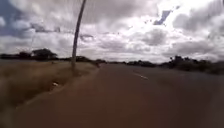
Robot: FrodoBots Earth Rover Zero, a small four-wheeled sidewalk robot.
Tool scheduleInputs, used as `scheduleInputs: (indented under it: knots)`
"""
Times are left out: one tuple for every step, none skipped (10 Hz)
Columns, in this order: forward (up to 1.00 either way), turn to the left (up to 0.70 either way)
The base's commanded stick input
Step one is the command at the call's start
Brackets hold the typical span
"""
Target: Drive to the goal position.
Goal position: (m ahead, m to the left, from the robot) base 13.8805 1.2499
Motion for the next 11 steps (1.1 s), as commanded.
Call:
scheduleInputs:
  knots:
    - [0.73, -0.02]
    - [0.74, -0.02]
    - [0.74, -0.16]
    - [0.74, -0.3]
    - [0.76, -0.3]
    - [0.78, -0.31]
    - [0.78, -0.31]
    - [0.78, -0.31]
    - [0.78, -0.31]
    - [0.78, -0.31]
    - [0.78, -0.18]
